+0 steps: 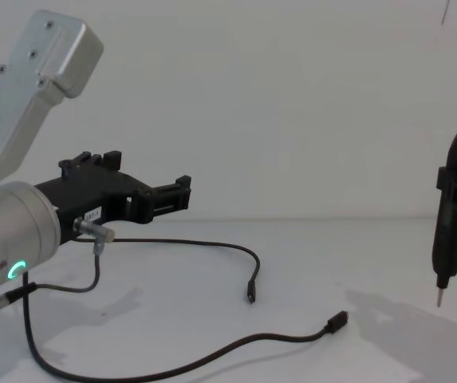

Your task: Pick up the data cable with the one hand.

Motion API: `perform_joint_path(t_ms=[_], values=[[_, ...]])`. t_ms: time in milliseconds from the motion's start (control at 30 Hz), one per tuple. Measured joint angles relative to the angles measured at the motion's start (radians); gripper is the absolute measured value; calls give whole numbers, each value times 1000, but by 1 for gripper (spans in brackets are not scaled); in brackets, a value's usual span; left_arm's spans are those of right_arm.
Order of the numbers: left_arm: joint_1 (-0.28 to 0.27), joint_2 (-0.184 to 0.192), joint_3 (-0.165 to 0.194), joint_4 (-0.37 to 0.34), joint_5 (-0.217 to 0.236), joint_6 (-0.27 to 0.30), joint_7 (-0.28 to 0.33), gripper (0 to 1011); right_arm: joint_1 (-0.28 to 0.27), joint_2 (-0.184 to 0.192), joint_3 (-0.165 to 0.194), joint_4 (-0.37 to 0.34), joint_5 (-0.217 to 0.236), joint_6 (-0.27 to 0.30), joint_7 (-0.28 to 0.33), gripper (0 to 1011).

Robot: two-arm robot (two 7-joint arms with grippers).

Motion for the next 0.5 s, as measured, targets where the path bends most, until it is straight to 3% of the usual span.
perform_joint_path(t_ms=[500], values=[[0, 0, 1, -1, 0, 0, -1, 1001, 0, 0, 0, 0, 0, 0, 0, 279]])
